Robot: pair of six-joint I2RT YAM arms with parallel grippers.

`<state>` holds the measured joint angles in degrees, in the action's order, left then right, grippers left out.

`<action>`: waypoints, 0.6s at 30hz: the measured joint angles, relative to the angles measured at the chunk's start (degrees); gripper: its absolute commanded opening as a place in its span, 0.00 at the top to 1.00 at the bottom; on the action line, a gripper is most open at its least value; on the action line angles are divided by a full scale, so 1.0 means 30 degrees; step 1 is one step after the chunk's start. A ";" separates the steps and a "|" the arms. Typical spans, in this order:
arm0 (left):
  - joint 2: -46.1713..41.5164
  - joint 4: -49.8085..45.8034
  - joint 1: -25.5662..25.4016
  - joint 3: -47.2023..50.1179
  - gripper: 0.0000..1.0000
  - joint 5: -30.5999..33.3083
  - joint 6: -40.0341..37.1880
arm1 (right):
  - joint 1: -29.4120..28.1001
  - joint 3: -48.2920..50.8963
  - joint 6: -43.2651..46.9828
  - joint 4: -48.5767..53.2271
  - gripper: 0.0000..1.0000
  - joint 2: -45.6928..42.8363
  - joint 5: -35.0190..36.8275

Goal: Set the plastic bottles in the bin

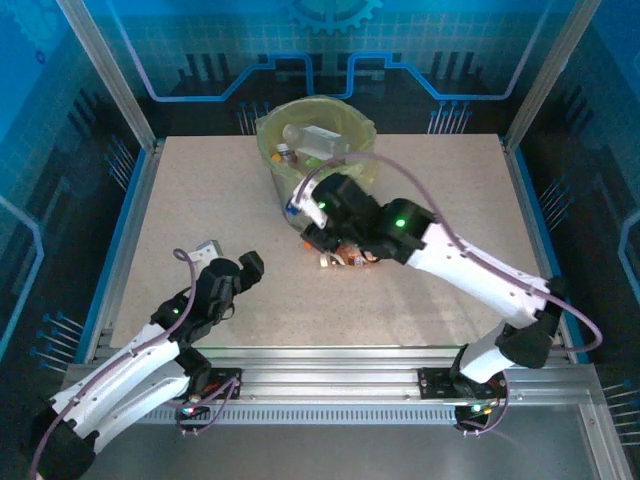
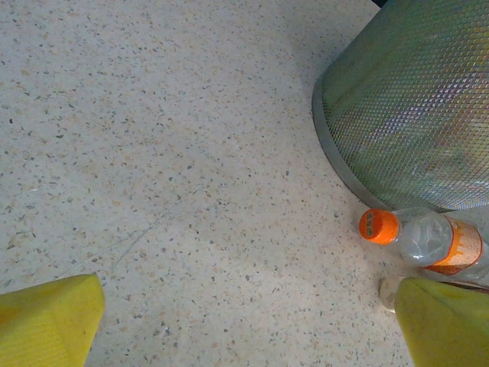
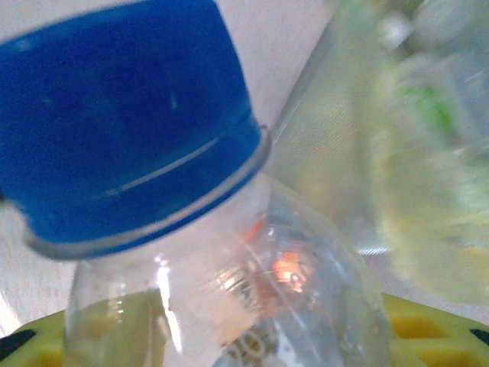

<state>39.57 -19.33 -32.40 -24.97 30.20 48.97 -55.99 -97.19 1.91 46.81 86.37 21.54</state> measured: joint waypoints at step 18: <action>0.2237 0.1311 0.0015 -0.1217 0.01 -0.0816 -0.1333 | 0.6062 -0.5056 -0.4116 -0.7832 0.55 0.1049 -0.7949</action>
<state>46.28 -15.40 -32.36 -28.62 27.75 44.97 -37.80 -112.36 -10.44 23.31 89.52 -2.31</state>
